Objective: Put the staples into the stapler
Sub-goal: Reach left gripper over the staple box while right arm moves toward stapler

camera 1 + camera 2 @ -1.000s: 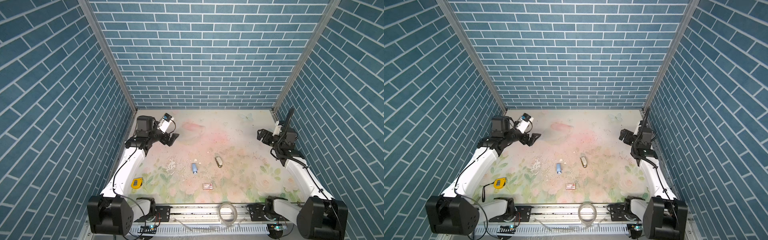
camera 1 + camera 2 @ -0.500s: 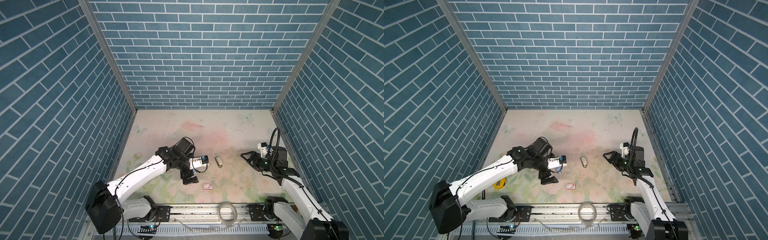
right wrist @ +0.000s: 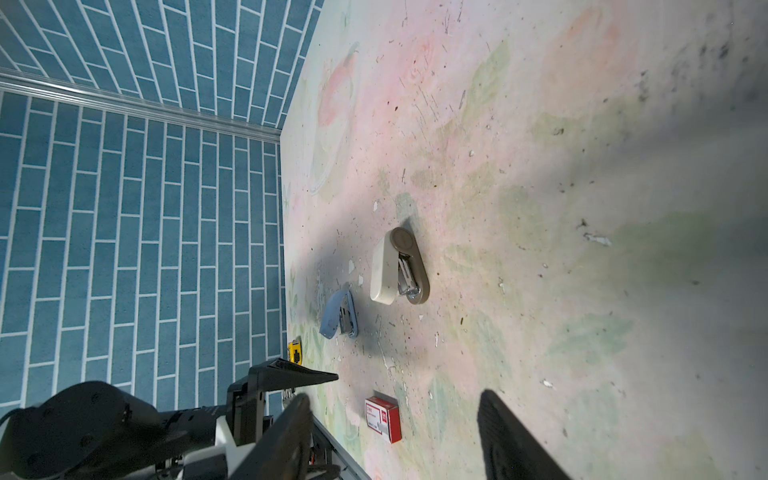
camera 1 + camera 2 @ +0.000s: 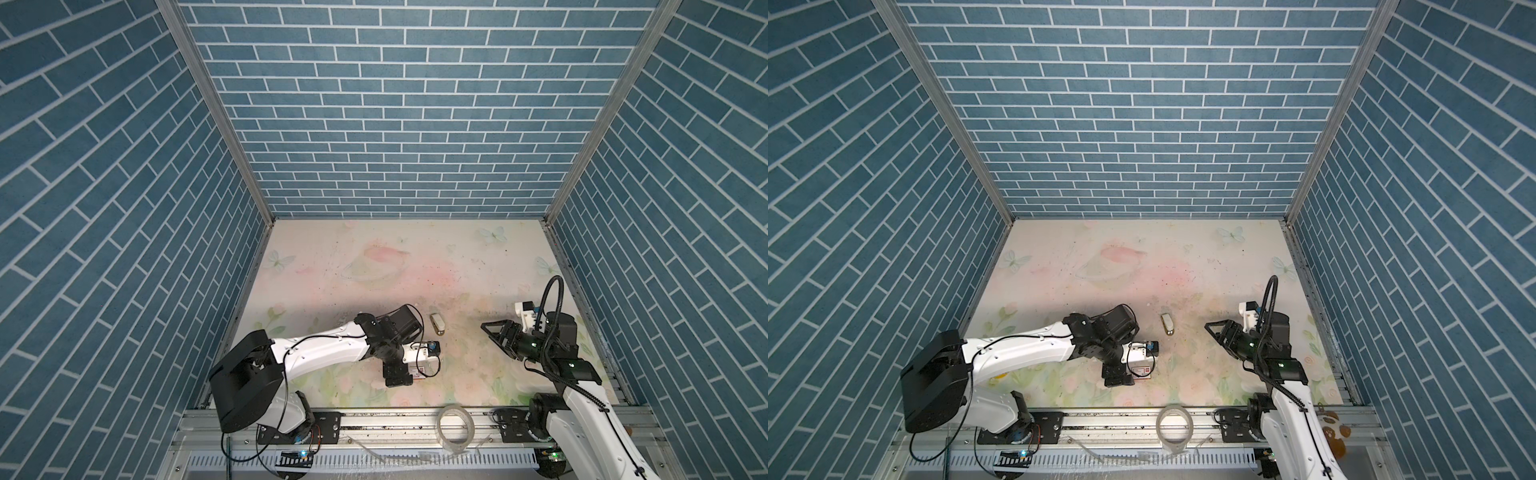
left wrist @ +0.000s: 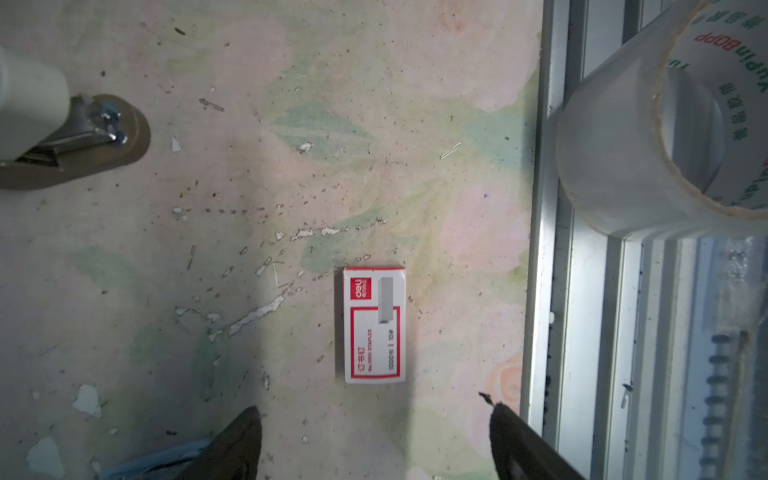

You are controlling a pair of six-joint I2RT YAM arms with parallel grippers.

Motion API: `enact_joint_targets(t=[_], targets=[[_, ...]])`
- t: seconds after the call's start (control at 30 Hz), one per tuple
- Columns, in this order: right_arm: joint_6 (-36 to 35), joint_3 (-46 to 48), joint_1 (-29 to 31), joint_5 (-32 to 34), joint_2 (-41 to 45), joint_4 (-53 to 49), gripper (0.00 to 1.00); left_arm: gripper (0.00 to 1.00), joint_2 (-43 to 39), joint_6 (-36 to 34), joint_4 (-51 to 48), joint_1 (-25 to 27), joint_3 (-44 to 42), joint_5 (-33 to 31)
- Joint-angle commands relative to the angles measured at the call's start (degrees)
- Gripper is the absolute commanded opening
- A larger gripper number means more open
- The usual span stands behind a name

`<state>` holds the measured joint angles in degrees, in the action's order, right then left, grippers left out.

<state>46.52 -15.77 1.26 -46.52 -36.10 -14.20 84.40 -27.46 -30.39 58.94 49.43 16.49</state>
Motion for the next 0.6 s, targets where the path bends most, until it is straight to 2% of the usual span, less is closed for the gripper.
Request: enact_joint_targets(t=[0.0,0.13,0.57], targets=[[1.7,0.5,0.3,-0.4,0.6,0.2,0.64,0.86,1.2,0.5,4.2,2.1,-1.6,-3.9],[1.8,0.6,0.3,-0.3,0.6,0.1,0.62,0.82,2.8,0.9,6.4,2.4,-2.1,-5.7],[1.6,1.0,0.2,0.0,2.5,-1.3,0.62,0.81,4.9,2.2,4.3,4.0,-0.6,-5.1]])
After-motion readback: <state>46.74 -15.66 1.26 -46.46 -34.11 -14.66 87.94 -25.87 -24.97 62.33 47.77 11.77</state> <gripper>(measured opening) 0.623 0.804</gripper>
